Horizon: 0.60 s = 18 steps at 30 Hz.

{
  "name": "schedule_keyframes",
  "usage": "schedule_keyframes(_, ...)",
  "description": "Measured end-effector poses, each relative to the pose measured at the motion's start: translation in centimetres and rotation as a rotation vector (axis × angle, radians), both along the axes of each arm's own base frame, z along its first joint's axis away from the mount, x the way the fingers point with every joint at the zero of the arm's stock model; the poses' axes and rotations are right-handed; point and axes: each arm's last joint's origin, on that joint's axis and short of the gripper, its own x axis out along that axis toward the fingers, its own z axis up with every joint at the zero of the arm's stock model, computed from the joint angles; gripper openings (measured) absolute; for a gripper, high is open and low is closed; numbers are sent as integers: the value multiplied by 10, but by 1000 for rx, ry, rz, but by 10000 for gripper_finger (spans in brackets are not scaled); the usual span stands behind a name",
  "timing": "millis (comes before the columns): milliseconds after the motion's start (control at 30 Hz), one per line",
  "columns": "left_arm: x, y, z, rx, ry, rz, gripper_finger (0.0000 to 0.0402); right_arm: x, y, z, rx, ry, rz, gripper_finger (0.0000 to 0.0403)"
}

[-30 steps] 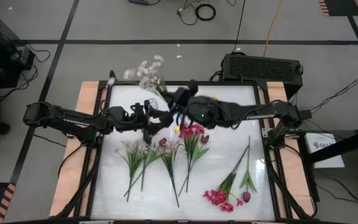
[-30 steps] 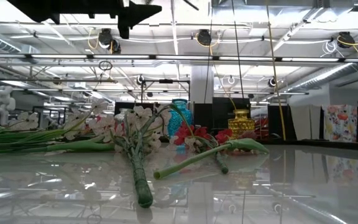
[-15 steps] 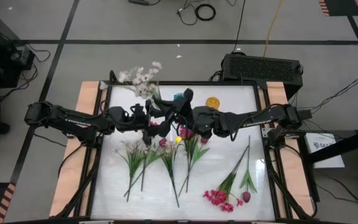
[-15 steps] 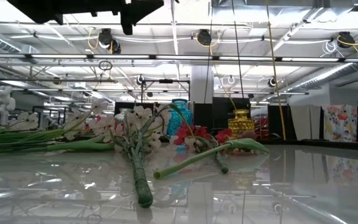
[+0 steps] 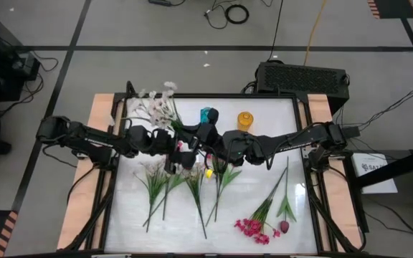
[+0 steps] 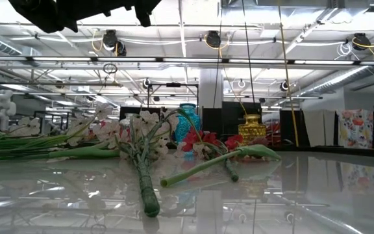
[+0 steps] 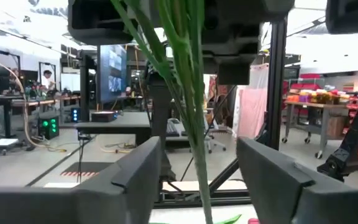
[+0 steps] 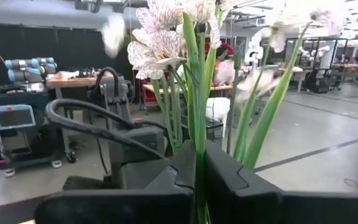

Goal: Sort flowers into vase by color
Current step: Put the right white flowers into the transparent vase

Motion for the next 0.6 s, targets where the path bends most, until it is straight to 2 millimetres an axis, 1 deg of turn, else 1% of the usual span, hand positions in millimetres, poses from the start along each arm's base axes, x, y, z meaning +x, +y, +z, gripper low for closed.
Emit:
schedule_keyframes(133, -2, 0, 2, -1, -13, -5, 136, -1, 0, 0, -14, 10, -46, 6)
schedule_keyframes(333, -4, 4, 5, -25, 5, -15, 25, -2, 4, 0, -14, 11, -53, 7)
schedule_keyframes(400, -6, 6, 5, -17, 18, -29, 14, -2, 6, 0, -19, 16, -53, 11)
schedule_keyframes(467, -7, 8, 5, -15, 40, -30, 21, -3, 6, -1, -24, 34, -51, 19)
schedule_keyframes(600, -14, 16, 7, -11, 95, -1, 32, -17, 5, 3, -11, 126, -45, 58)
